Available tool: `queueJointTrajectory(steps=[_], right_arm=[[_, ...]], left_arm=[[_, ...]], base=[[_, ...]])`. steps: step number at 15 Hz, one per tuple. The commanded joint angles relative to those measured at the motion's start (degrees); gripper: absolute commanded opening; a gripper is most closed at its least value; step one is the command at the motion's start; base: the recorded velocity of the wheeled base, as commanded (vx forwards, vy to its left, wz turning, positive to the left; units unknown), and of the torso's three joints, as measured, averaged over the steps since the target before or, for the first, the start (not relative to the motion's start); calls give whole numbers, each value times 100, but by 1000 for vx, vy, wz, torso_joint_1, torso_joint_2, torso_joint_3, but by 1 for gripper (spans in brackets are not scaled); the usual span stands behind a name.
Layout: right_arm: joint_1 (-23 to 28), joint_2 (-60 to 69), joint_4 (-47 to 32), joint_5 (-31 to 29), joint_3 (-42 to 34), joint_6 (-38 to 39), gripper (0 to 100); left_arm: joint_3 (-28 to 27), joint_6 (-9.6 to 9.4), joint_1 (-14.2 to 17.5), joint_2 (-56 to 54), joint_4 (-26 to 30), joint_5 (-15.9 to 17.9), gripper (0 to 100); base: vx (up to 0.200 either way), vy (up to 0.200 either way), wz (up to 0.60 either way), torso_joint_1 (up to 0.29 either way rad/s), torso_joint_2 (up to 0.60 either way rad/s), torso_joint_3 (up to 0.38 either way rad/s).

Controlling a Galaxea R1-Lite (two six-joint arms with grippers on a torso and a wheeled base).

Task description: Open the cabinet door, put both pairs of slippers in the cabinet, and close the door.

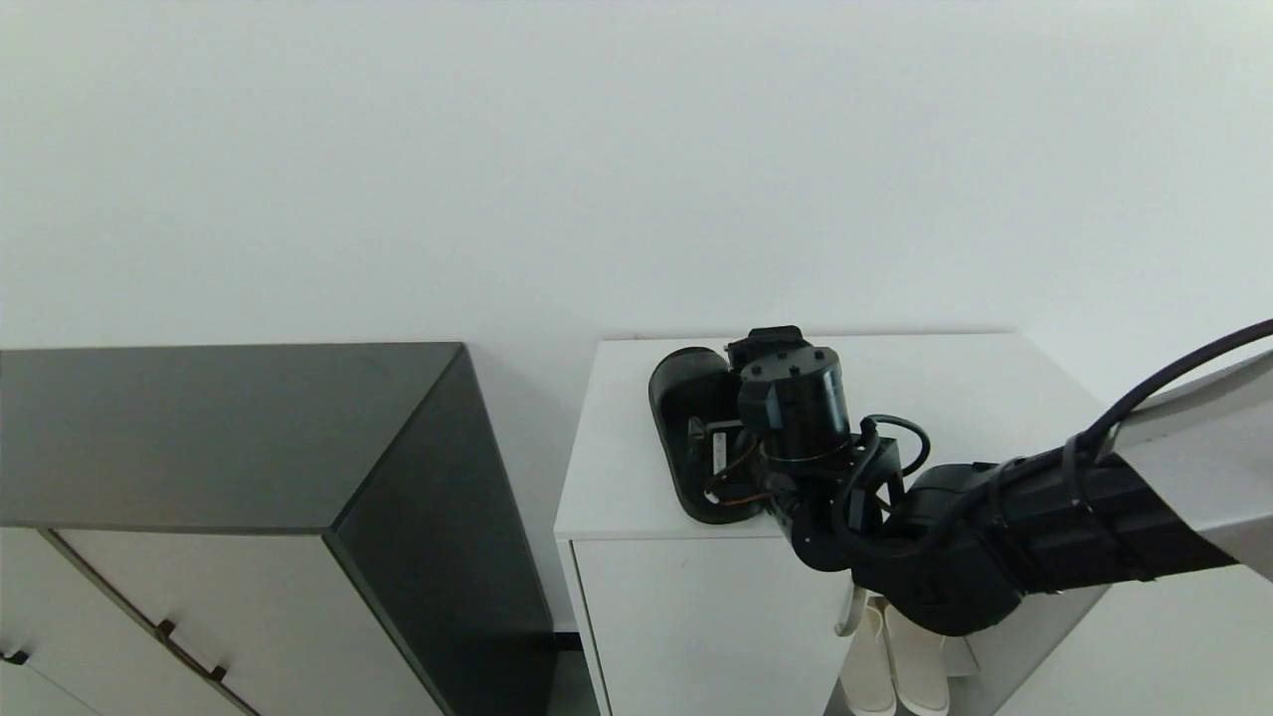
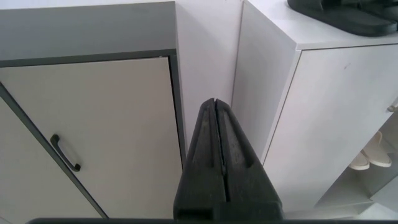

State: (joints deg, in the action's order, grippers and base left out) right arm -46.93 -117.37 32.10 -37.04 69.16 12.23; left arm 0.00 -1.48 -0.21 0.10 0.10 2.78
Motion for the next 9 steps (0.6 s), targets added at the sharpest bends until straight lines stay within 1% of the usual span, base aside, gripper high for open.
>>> queueJointTrajectory(steps=[1,4,9], right_arm=[[62,-365,33,-5,221,-10,100],[246,-471,33,21,476,-36,100],[352,-620,33,38,801,-221,100]], left_arm=[[0,7,3,-1,-1,-5,0],[0,7,3,-1,-1,-5,0],[0,16,3,-1,-1,-5,0]], base=[[0,0,0,0,0,0],[0,0,0,0,0,0],[0,0,0,0,0,0]])
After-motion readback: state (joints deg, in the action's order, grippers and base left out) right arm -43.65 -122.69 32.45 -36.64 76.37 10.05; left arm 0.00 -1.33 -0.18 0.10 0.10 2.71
